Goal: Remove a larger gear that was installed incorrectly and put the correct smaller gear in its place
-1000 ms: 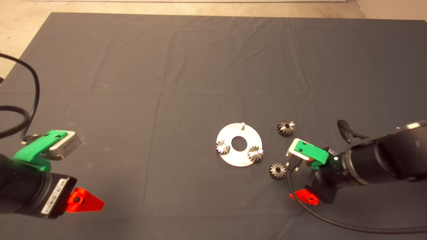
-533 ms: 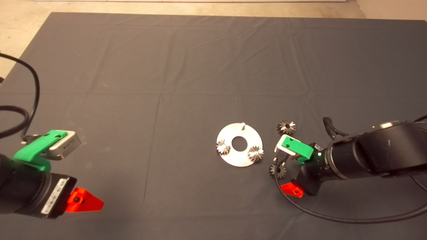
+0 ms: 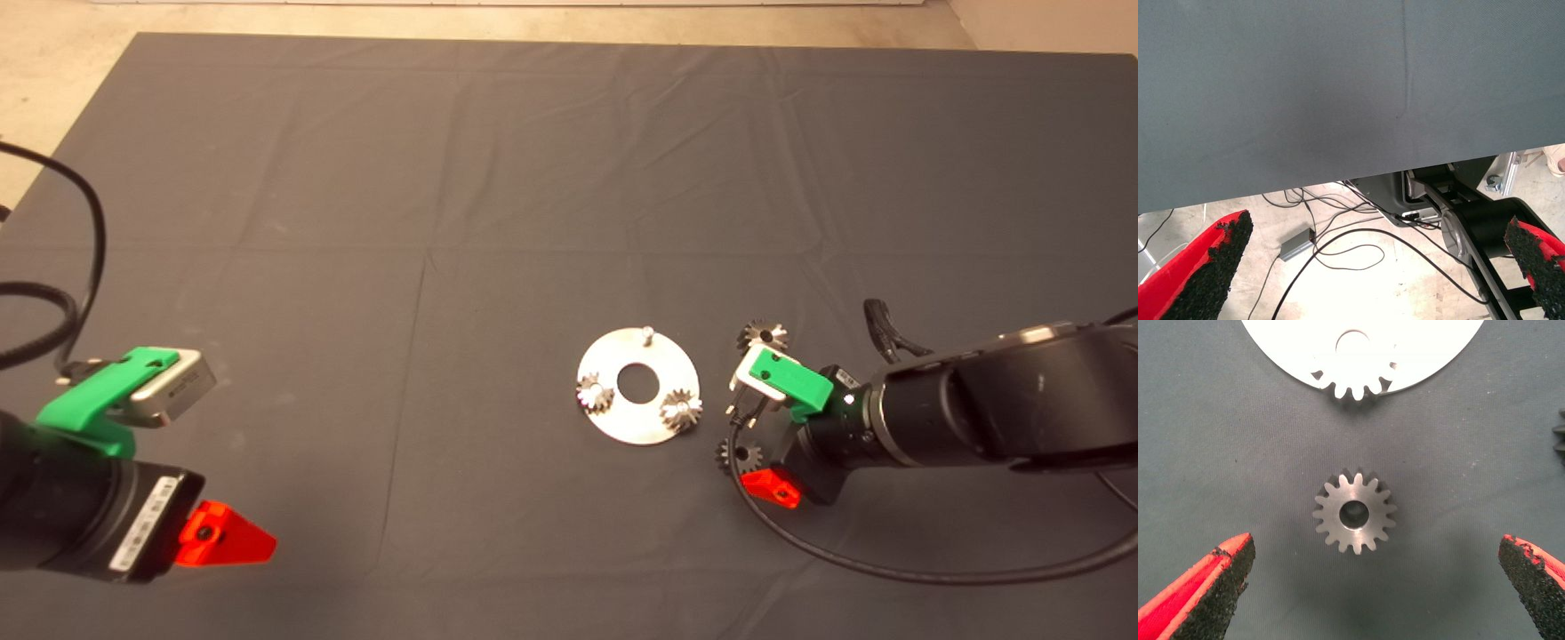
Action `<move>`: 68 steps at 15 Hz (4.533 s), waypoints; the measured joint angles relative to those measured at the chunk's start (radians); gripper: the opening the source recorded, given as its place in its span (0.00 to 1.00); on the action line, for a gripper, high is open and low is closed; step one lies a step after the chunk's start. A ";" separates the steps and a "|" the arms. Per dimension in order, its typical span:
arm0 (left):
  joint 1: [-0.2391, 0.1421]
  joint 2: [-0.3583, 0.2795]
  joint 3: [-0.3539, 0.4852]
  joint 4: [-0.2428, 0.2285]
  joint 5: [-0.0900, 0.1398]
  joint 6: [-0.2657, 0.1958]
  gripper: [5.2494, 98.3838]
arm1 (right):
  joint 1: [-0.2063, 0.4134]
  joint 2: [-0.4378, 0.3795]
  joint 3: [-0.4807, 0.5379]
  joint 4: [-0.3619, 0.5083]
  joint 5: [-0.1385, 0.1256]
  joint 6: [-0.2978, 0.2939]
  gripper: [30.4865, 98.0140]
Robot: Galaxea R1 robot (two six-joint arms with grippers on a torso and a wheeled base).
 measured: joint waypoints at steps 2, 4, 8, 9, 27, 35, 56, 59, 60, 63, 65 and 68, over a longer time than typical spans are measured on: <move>0.000 0.000 0.000 0.000 0.000 0.000 0.99 | -0.033 0.000 0.000 -0.036 0.000 0.000 0.98; 0.000 0.000 0.000 0.000 0.000 0.000 0.99 | -0.046 0.000 0.000 -0.044 0.000 0.000 0.98; 0.000 0.000 0.000 0.000 0.000 0.000 0.99 | -0.046 0.000 0.000 -0.051 0.000 0.000 0.98; 0.000 0.000 0.000 0.000 0.000 0.000 0.99 | -0.047 0.000 0.000 -0.052 0.000 0.000 0.98; 0.000 0.000 0.000 0.000 0.000 0.000 0.99 | -0.115 0.011 -0.040 -0.130 0.000 -0.005 0.88; 0.000 0.000 0.000 0.000 -0.001 0.000 0.99 | -0.116 0.020 -0.041 -0.134 -0.001 -0.033 0.74; 0.000 0.000 0.000 0.000 0.000 0.000 0.99 | -0.149 0.039 -0.082 -0.148 0.001 -0.063 0.44; 0.000 0.000 0.000 0.000 0.000 0.000 0.99 | -0.149 0.039 -0.082 -0.149 0.001 -0.063 0.39; 0.000 0.000 0.000 0.000 0.000 0.000 0.99 | -0.149 0.039 -0.082 -0.149 0.001 -0.063 0.37; 0.000 0.000 0.000 0.000 0.000 0.000 0.99 | -0.149 0.039 -0.082 -0.149 0.001 -0.063 0.30; 0.000 0.000 0.000 0.000 0.000 0.000 0.99 | -0.149 0.039 -0.082 -0.149 0.001 -0.063 0.30; 0.000 0.000 0.000 0.000 0.000 0.000 0.99 | -0.149 0.039 -0.082 -0.150 0.001 -0.064 0.21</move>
